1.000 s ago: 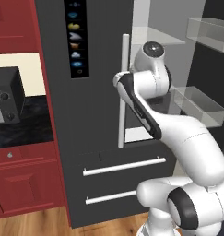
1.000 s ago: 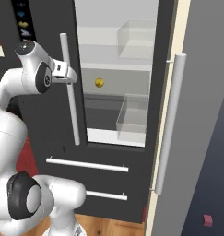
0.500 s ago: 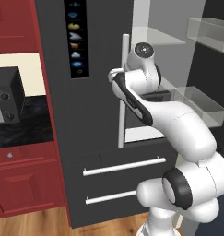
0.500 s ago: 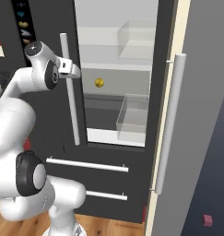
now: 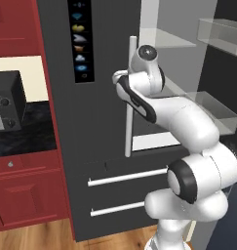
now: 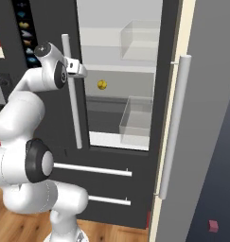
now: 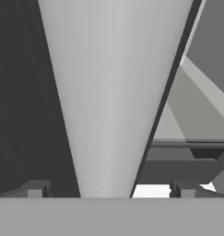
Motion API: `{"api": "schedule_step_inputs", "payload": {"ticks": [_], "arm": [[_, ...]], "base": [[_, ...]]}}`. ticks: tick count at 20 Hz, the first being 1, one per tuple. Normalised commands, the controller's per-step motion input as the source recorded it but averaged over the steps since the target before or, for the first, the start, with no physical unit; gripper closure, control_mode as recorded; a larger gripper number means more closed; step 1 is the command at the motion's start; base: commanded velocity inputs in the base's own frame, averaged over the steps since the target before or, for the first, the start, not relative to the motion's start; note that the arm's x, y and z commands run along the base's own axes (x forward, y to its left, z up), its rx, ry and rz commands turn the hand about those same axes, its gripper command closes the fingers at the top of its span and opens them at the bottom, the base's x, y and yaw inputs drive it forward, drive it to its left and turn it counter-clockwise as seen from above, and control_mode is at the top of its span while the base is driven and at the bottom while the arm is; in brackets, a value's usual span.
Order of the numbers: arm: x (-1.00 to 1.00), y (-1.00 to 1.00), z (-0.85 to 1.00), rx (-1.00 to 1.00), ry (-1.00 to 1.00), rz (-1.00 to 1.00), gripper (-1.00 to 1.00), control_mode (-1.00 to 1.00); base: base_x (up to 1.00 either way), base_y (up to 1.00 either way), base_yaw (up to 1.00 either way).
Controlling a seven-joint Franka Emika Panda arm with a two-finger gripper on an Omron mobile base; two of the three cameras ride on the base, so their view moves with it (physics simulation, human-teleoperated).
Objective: Retrieve a lemon from the fridge and place it on the cutting board with the fish.
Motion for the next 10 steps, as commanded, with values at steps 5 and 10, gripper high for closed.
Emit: {"api": "schedule_step_inputs", "payload": {"ticks": [5,10], "arm": [[0.47,0.00,-0.05,0.00,-0.07,0.00,1.00,-1.00],[0.10,0.02,-0.01,0.00,-0.02,-0.03,1.00,-1.00]], "base": [[0.00,0.00,0.00],[0.00,0.00,0.00]]}}
